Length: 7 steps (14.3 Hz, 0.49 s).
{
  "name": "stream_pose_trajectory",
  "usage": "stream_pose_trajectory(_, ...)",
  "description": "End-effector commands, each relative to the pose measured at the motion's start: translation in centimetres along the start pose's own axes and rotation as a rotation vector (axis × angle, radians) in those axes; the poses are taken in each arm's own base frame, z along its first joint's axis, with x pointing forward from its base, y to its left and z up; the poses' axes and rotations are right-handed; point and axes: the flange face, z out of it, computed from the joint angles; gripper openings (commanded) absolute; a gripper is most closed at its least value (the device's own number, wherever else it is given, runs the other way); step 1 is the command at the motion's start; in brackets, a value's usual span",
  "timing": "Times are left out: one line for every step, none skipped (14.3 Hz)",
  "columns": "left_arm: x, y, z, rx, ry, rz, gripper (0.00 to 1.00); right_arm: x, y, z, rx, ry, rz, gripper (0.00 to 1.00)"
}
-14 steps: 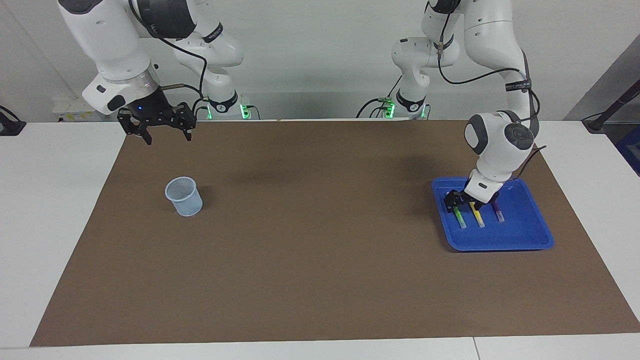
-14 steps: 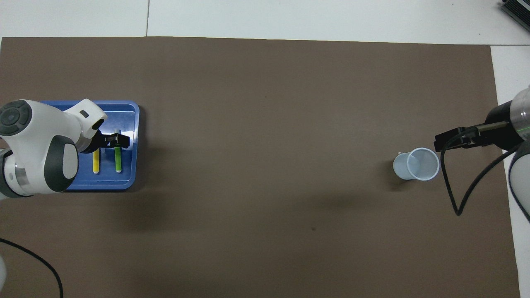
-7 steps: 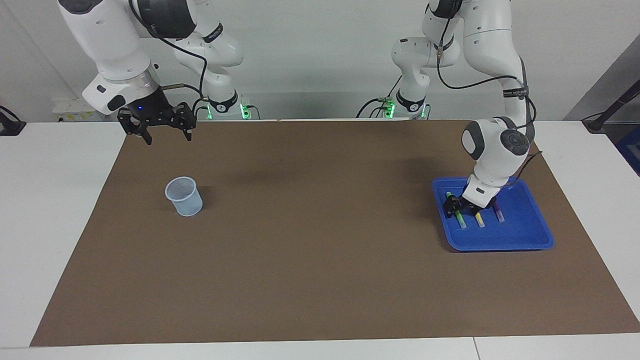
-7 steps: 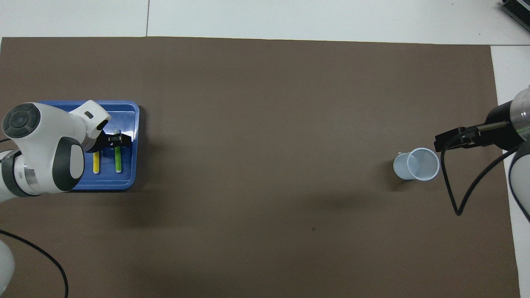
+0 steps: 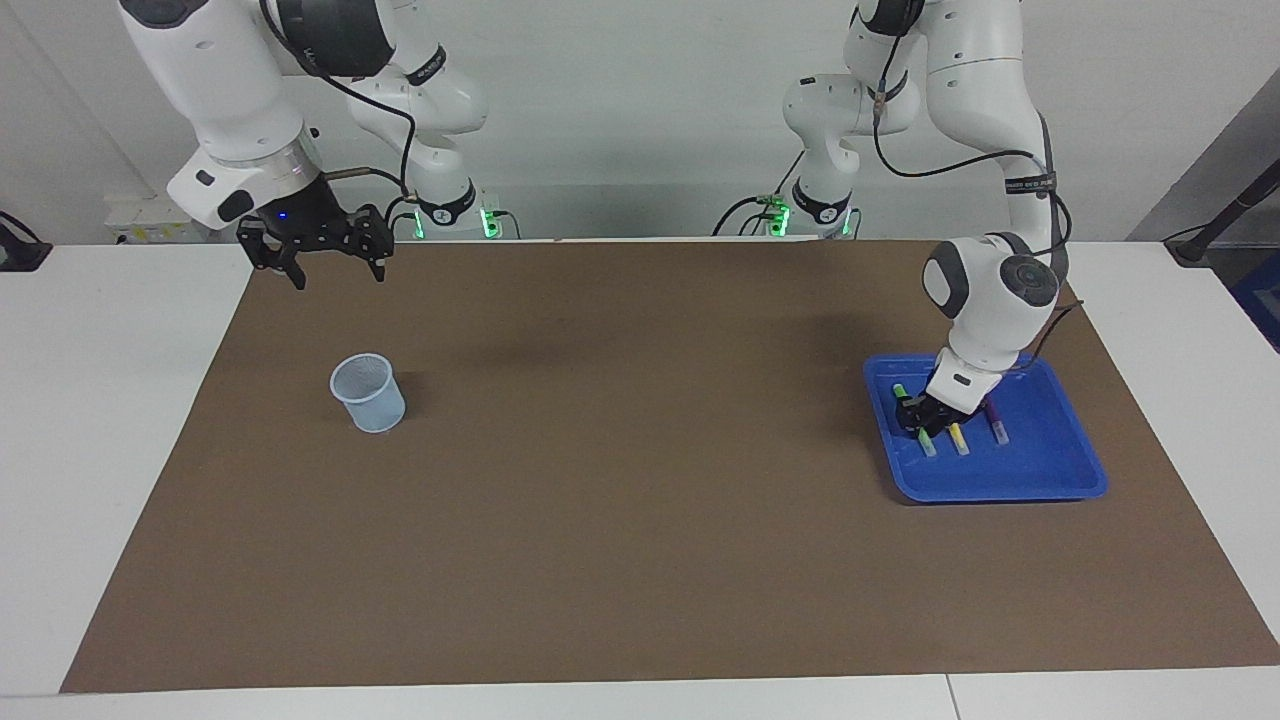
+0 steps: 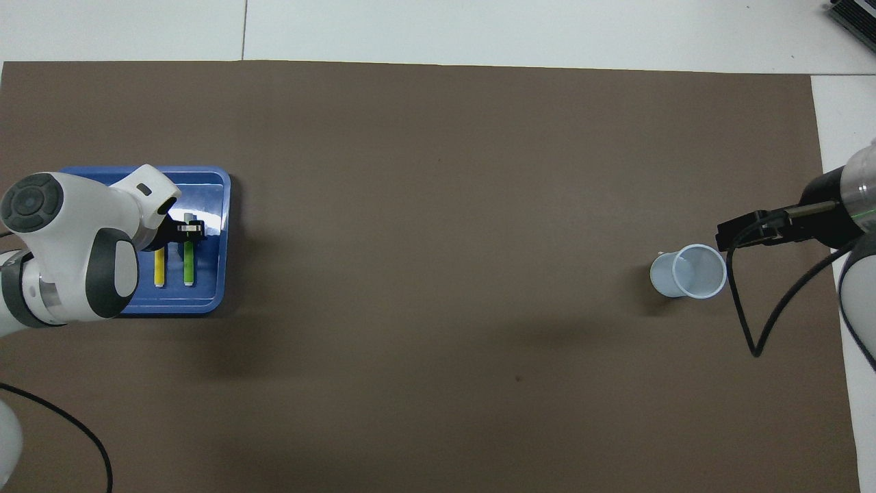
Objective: Transfer and insert pens with both arms
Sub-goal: 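Reach the left gripper down into the tray and grasp the green pen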
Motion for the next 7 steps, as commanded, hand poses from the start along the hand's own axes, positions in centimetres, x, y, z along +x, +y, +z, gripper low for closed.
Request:
stream_pose_trajectory(-1.0, 0.4, 1.5, -0.001, -0.009, -0.039, 0.0, -1.0, 0.6, -1.0, -0.004, 0.011, -0.005, 1.0)
stream_pose_trajectory(-1.1, 0.4, 1.5, -0.001, -0.012, -0.06, 0.0, -1.2, 0.2, -1.3, -0.006, 0.016, -0.012, 1.0)
stream_pose_trajectory(-1.1, 0.3, 1.5, -0.001, -0.016, -0.065, 0.0, -1.1, -0.4, -1.5, -0.007, 0.025, -0.024, 1.0)
stream_pose_trajectory(-1.1, 0.3, 1.6, 0.0, -0.021, -0.065, 0.0, -1.1, -1.0, -1.5, -0.008, 0.028, -0.029, 1.0)
stream_pose_trajectory(-1.1, 0.3, 1.5, 0.0, -0.024, -0.065, 0.0, -1.0, -2.4, -1.1, -0.01, 0.038, -0.053, 1.0)
stream_pose_trajectory(-1.0, 0.2, 1.3, -0.001, -0.031, -0.067, 0.0, -0.9, -2.7, -0.9, -0.012, 0.065, -0.06, 1.0)
stream_pose_trajectory(-0.8, 0.3, 1.0, -0.001, -0.045, -0.067, 0.0, -0.9, -3.2, -0.9, -0.012, 0.074, -0.071, 1.0)
